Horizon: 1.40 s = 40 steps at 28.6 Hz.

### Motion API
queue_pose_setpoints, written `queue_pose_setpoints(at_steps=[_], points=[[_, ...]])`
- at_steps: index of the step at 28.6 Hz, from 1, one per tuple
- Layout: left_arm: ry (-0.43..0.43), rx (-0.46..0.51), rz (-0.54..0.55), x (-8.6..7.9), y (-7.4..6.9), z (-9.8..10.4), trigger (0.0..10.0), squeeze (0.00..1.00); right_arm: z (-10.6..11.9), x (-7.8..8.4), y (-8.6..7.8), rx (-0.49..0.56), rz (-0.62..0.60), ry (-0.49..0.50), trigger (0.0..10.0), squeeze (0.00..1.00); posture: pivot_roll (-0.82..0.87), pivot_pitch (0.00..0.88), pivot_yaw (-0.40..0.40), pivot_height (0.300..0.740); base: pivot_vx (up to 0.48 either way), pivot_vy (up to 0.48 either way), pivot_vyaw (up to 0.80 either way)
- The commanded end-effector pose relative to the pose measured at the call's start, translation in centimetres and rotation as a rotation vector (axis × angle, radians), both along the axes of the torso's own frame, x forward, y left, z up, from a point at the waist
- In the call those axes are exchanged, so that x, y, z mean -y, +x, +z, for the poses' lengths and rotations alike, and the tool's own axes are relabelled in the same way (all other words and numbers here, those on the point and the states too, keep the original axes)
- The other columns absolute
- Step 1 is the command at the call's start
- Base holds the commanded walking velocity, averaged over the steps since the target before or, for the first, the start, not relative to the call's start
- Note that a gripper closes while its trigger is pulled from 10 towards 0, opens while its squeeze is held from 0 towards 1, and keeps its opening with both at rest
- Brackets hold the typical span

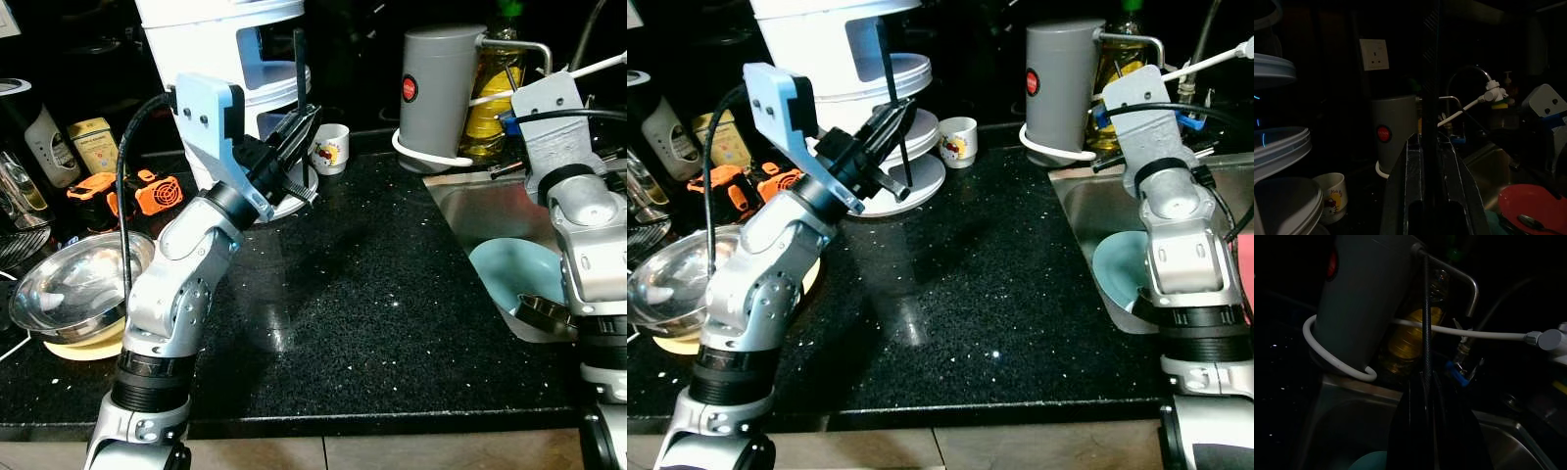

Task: Kitchen organization

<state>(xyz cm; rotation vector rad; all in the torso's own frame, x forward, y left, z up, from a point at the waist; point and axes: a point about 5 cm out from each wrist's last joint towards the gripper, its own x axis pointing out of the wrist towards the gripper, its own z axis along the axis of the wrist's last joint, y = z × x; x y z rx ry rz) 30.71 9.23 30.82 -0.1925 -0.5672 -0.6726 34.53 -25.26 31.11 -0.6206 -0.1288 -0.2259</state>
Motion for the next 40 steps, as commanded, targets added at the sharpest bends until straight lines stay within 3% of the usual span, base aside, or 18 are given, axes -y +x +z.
queue_pose_setpoints(at_steps=[1,27,40], points=[[-0.002,-0.012,0.000,-0.2,0.0,-0.2,10.0,0.00,0.3,-0.7,0.1,0.010,0.024,-0.012,10.0,0.00,-0.08,0.000,0.070,0.740,0.000,-0.356,0.00],[-0.003,-0.021,-0.013,0.0,-0.1,-0.4,10.0,0.00,-0.4,-1.2,0.2,-0.035,0.046,-0.032,10.0,0.00,-0.07,0.000,0.071,0.740,0.000,-0.355,0.00],[-0.009,-0.033,-0.007,0.1,-0.1,-0.5,10.0,0.00,-1.7,-2.0,0.6,-0.115,0.071,-0.071,10.0,0.00,-0.07,0.000,0.067,0.740,0.000,0.000,0.00]])
